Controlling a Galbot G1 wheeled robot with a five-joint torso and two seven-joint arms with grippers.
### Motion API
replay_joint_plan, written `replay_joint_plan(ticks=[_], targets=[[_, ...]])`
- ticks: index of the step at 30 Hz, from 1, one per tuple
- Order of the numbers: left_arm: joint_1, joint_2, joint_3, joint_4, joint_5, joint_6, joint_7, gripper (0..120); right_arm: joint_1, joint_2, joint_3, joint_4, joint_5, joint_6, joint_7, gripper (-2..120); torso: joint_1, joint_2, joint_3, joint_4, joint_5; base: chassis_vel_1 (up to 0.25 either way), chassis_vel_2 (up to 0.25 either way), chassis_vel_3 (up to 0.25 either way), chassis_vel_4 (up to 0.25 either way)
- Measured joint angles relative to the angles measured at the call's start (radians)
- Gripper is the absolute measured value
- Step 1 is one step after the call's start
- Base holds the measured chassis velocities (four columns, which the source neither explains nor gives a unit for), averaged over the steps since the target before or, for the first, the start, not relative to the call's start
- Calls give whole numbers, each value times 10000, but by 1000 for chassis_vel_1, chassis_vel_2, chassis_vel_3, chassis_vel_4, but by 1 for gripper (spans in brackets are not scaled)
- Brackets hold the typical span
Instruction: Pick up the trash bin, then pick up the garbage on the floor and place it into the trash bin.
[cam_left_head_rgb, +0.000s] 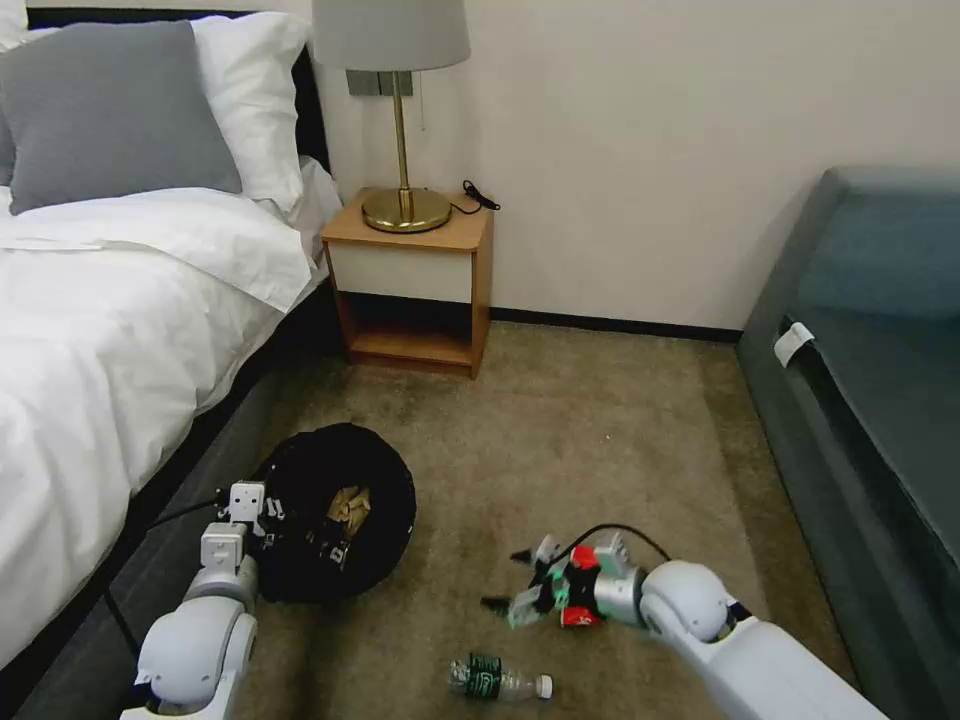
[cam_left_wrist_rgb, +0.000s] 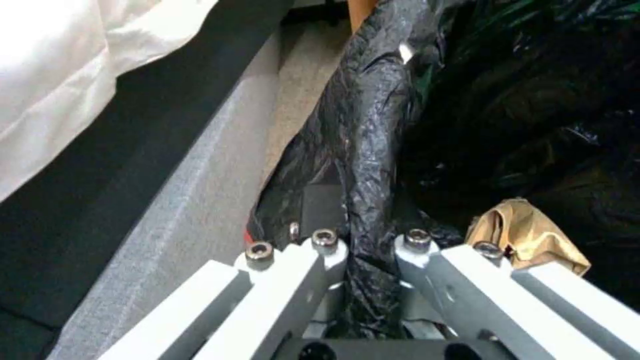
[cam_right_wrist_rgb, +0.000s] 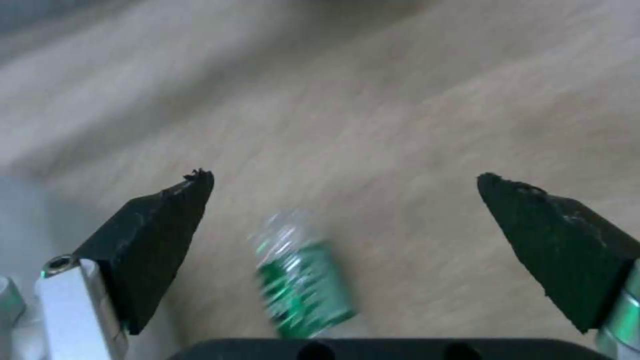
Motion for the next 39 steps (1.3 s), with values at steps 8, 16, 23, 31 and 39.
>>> replay_joint_plan(ticks=[8,16,23,31,39], targets=[[-18,-181,406,-308,-116,407,-139,2,911,-185,-1856,-780,-589,15,-220,100,0,0,0,-1,0,0,0,0,0],[201,-478,521,-422,-109,352,-161,2,1516,127,-2680,-1840,-832,280,-254,100,0,0,0,1,2,0,0,0,0],[136,-614,585,-448,-101,320,-167,2,1875,100,-2948,-2187,-913,433,-288,100,-1,0,0,1,0,0,0,0,0],[20,-660,655,-470,-90,355,-167,2,2147,309,-3161,-2623,-1104,549,-288,100,0,-1,0,1,1,0,0,0,0],[59,-601,637,-470,-98,358,-168,2,2158,470,-3174,-3030,-1296,701,-266,100,0,0,0,1,0,0,0,0,0]])
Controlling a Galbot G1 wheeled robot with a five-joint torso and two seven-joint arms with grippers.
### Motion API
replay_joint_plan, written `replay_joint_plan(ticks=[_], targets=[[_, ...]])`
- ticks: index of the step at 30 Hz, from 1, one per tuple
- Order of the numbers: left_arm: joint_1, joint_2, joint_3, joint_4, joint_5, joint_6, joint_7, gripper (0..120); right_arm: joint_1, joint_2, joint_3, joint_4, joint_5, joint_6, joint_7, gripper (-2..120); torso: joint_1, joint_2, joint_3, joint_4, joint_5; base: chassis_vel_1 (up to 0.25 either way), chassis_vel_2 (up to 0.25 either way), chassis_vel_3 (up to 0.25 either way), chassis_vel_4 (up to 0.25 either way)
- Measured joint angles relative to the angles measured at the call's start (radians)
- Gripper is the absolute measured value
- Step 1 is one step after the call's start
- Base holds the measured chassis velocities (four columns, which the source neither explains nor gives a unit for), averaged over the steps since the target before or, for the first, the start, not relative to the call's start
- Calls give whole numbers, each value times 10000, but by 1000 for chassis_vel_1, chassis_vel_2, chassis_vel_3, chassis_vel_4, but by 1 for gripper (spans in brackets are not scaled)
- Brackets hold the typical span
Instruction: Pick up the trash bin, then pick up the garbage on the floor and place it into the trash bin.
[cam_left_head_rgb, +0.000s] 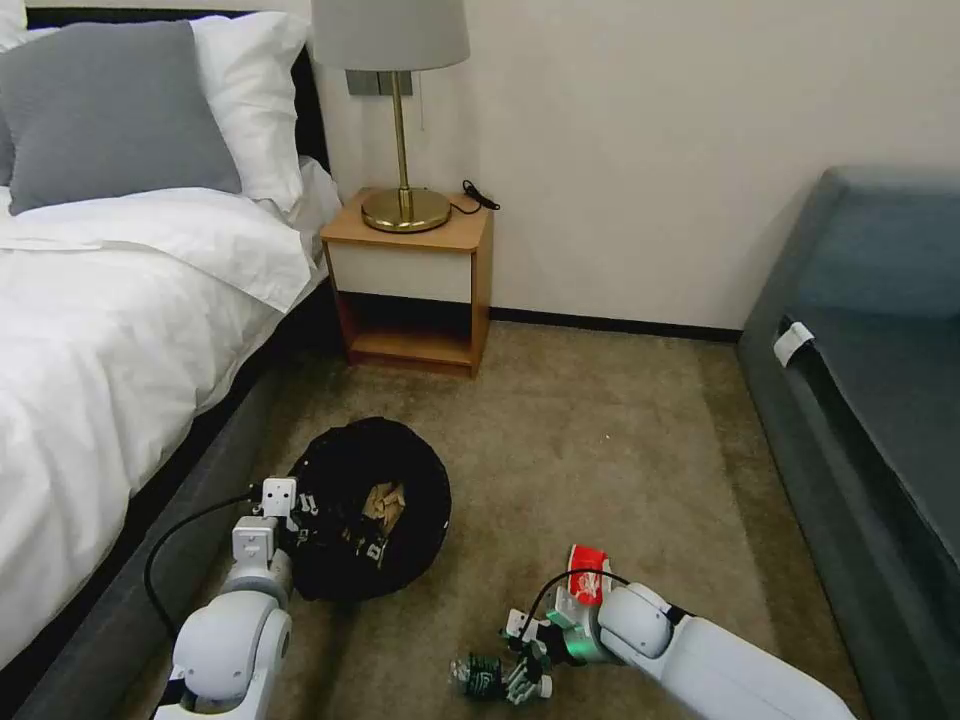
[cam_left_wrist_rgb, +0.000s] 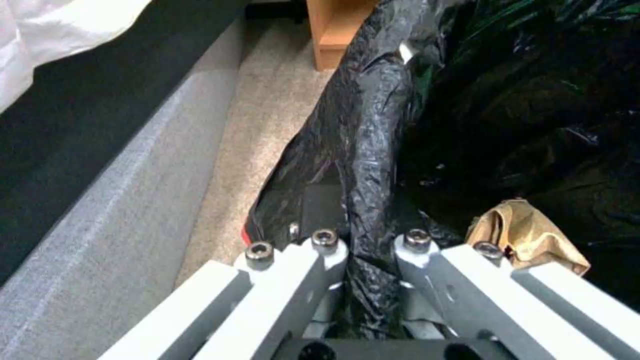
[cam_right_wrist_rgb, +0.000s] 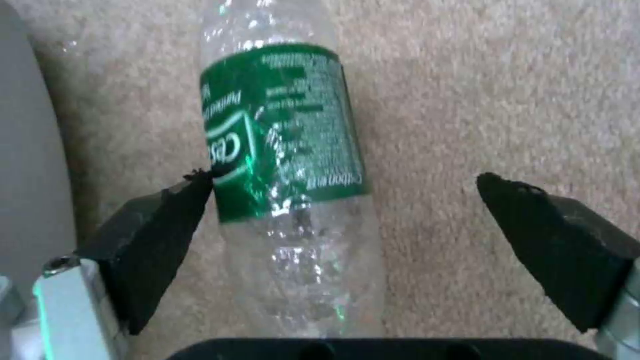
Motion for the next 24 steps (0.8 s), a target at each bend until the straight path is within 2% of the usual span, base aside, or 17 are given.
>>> replay_joint_plan(ticks=[5,9,11,13,15,17,18,20,21,22,24], targets=[[29,-39,44,-15,-5,-14,1,2,6,126,78,-267,-209,45,57,98,0,0,0,0,0,0,0,0,0],[95,-37,47,-51,-4,-42,3,2,16,272,207,-631,-477,111,88,82,0,0,0,0,0,0,0,0,0],[112,-30,42,-57,-5,-55,5,2,16,285,223,-687,-527,126,84,79,0,0,0,0,0,0,0,0,0],[160,-2,12,-68,-6,-95,11,2,0,318,293,-832,-676,187,66,68,0,1,0,0,0,0,0,0,0],[172,6,4,-70,-6,-106,13,2,-10,321,315,-856,-696,199,65,65,0,0,0,0,0,0,0,0,0],[233,59,-32,-79,-10,-160,20,2,-105,322,470,-881,-728,241,63,52,0,0,0,0,0,0,0,0,0],[233,59,-32,-79,-10,-160,20,2,-105,322,470,-881,-728,241,63,52,0,0,0,0,0,0,0,0,0],[261,96,-44,-81,-15,-182,24,2,-223,300,653,-795,-731,247,63,42,0,0,0,-1,0,0,0,0,0],[261,96,-44,-81,-15,-182,24,2,-223,300,653,-795,-731,247,63,42,0,0,0,-1,0,0,0,0,0],[261,132,-44,-81,-20,-182,28,2,-270,278,747,-732,-735,247,66,35,0,0,0,-1,1,0,0,0,0],[255,175,-43,-71,-22,-183,31,2,-281,246,793,-678,-749,247,69,33,0,0,0,0,0,0,0,0,0]])
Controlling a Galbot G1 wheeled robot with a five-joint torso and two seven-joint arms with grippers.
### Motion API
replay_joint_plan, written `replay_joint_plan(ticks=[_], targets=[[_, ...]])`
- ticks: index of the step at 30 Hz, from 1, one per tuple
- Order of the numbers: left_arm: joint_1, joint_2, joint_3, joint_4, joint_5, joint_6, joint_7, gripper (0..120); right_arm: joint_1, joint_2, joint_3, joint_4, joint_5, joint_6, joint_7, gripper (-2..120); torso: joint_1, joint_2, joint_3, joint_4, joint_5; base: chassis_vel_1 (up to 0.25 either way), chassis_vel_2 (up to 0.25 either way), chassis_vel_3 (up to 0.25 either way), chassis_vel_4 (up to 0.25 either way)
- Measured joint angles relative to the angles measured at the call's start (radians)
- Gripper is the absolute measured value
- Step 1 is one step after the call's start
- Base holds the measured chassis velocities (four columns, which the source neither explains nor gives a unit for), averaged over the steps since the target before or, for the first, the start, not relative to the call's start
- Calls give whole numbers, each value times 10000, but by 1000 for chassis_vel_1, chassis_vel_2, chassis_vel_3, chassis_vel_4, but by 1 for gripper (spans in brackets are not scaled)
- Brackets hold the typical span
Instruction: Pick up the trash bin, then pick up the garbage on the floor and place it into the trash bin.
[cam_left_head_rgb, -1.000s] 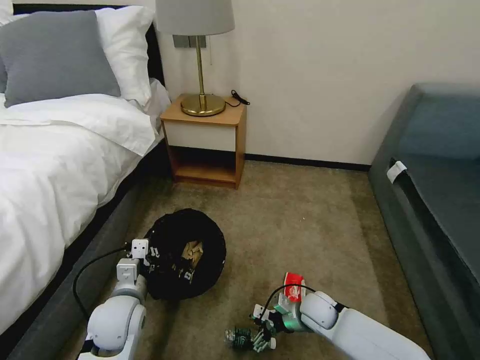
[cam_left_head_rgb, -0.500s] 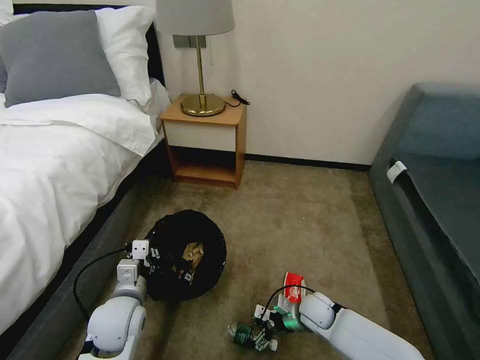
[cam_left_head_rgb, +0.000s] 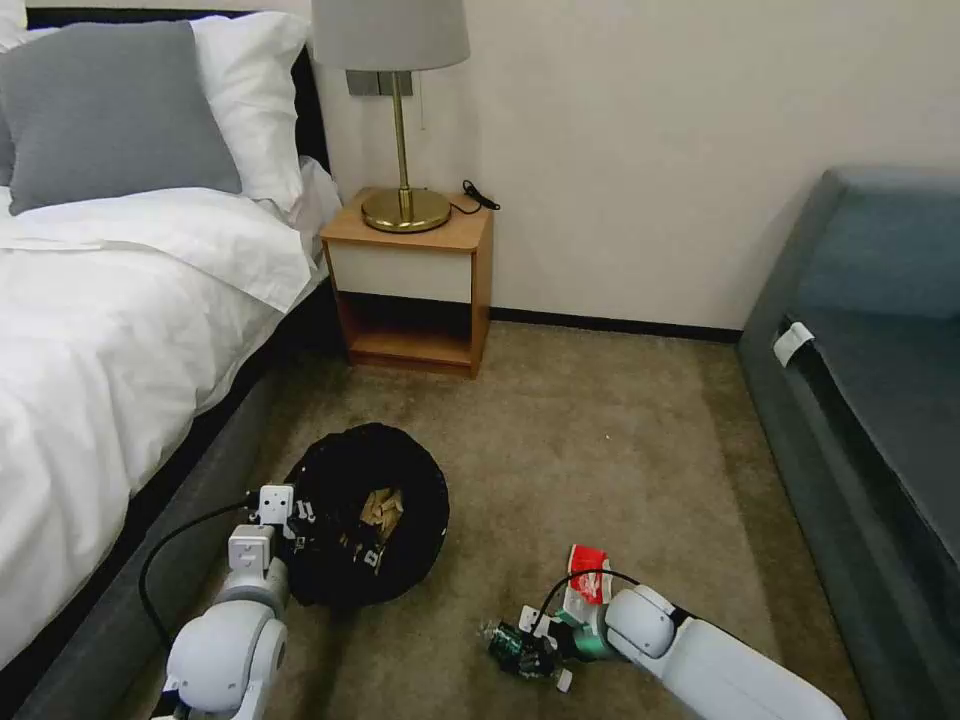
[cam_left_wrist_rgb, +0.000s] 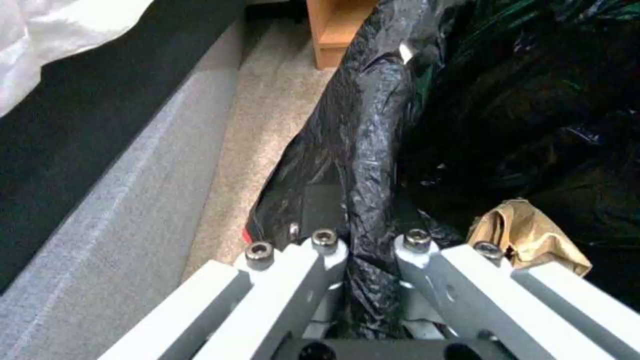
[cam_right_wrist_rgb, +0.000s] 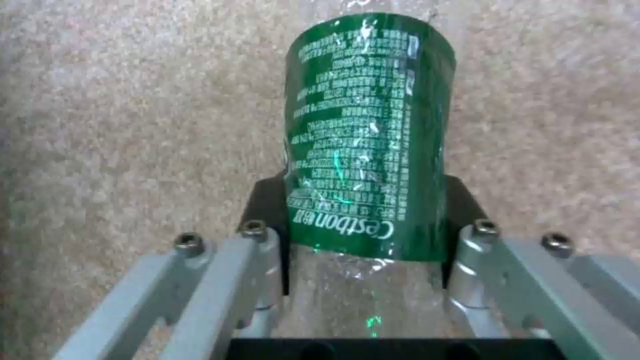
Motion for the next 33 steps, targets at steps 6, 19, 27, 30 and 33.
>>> replay_joint_plan(ticks=[6,19,27,30,33], targets=[[-16,177,-35,53,-15,0,5,2,-60,-131,367,164,-5,13,9,20,0,0,0,0,1,0,0,0,0],[-23,281,155,189,114,-183,110,2,-607,619,3099,627,-153,124,151,20,0,0,0,-1,-1,0,0,0,0],[-307,465,390,688,407,-368,122,2,-259,2662,4852,408,195,568,2116,20,0,1,0,3,0,0,0,0,0],[-359,479,454,786,421,-386,122,2,-163,2915,5029,390,555,648,2637,20,0,0,0,3,-2,0,0,0,0],[-563,505,715,1015,454,-412,100,2,-95,3294,5216,710,1683,899,3659,20,0,0,0,2,1,0,0,0,0]])
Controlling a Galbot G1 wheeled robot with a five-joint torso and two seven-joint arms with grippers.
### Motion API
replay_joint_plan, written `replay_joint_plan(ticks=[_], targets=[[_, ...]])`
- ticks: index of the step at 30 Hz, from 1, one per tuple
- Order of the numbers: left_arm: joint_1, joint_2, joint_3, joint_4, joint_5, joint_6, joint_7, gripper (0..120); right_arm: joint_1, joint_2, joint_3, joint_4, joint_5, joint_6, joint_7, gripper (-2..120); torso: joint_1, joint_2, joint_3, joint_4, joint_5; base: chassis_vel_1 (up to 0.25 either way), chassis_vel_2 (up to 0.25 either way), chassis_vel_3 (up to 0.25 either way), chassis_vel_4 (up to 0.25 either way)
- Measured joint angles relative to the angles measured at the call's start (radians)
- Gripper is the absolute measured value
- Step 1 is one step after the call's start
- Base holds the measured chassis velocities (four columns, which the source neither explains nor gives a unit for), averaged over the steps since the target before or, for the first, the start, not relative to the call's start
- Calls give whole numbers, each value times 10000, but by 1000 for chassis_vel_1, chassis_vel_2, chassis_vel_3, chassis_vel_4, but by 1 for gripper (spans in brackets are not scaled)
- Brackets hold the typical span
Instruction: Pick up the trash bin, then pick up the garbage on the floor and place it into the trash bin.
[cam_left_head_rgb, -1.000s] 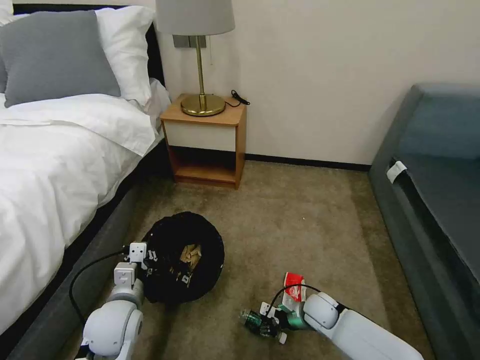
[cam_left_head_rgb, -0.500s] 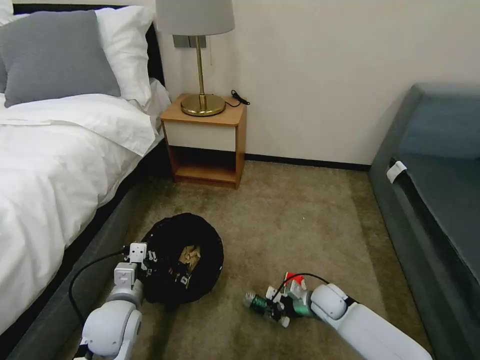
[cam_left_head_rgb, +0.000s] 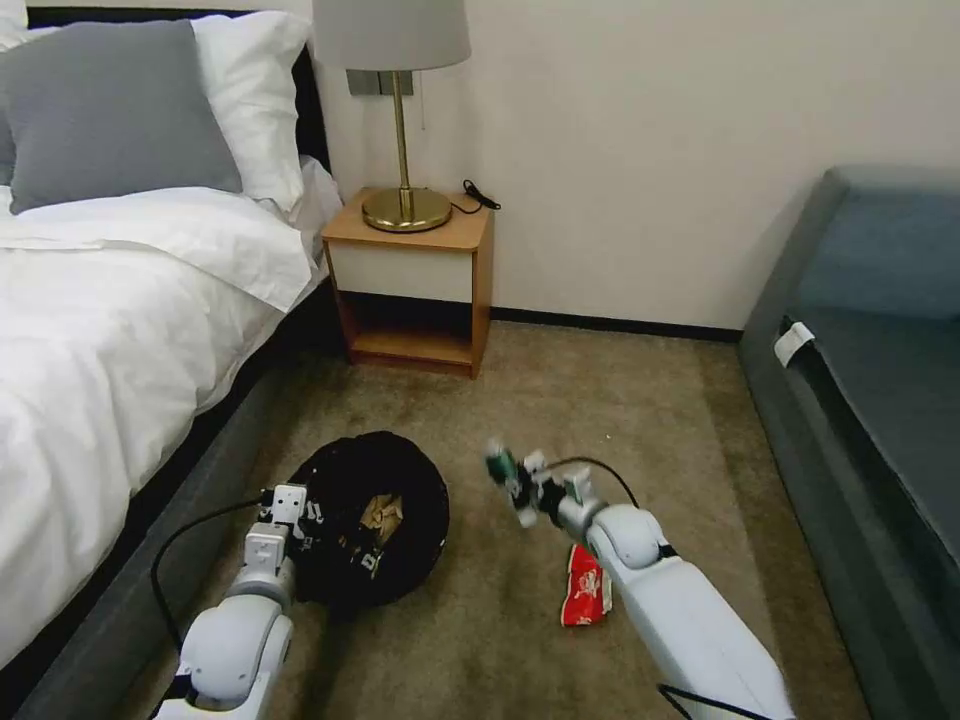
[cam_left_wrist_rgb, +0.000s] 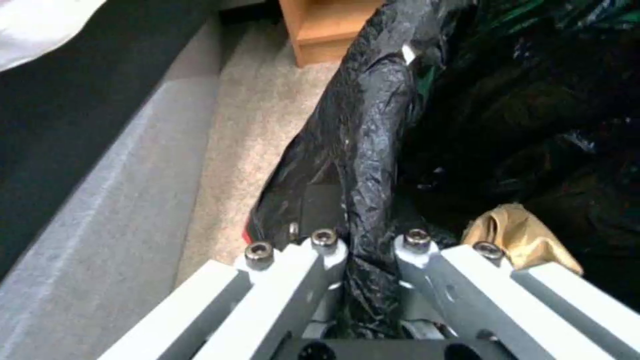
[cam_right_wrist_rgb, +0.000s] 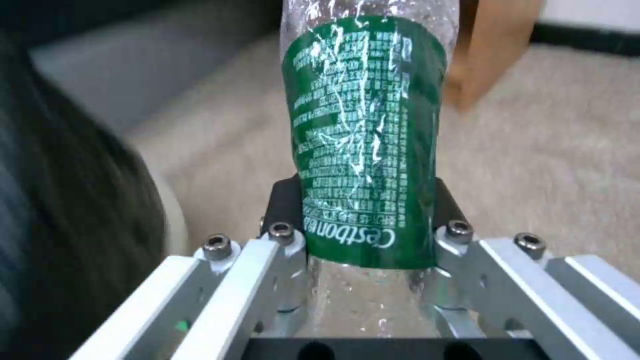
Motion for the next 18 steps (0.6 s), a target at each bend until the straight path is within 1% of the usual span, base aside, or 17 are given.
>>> replay_joint_plan(ticks=[1,3,4,5,7,13,14,17,18], targets=[[0,0,0,0,0,0,0,2,0,0,0,0,0,0,0,20,0,0,0,0,0,0,0,0,0],[-130,-1,131,105,10,-11,-7,2,-105,40,-36,408,751,134,181,20,0,1,-1,1,1,0,0,0,0],[-176,-7,178,137,17,-12,-9,2,-154,45,-80,565,998,192,223,20,0,2,-1,0,2,0,0,0,0],[-176,-7,178,137,17,-12,-9,2,-154,45,-80,565,998,192,223,20,0,2,-1,0,2,0,0,0,0],[-297,-38,325,199,36,-12,-10,2,-268,72,-349,1151,1751,247,449,20,-1,2,-1,-2,1,0,0,0,0],[-386,-8,450,216,63,47,-6,2,-183,345,-825,1575,2331,-3,679,20,0,2,-1,-1,-2,0,0,0,0],[-413,6,464,203,63,105,-2,2,-162,514,-1041,1667,2460,-99,724,20,0,2,-1,0,-3,0,0,0,0],[-424,12,465,153,63,161,4,2,-277,822,-1546,1689,2371,-155,721,20,0,1,-1,0,-4,0,0,0,0],[-424,12,465,153,63,161,4,2,-277,822,-1546,1689,2371,-155,721,20,0,1,-1,0,-4,0,0,0,0]])
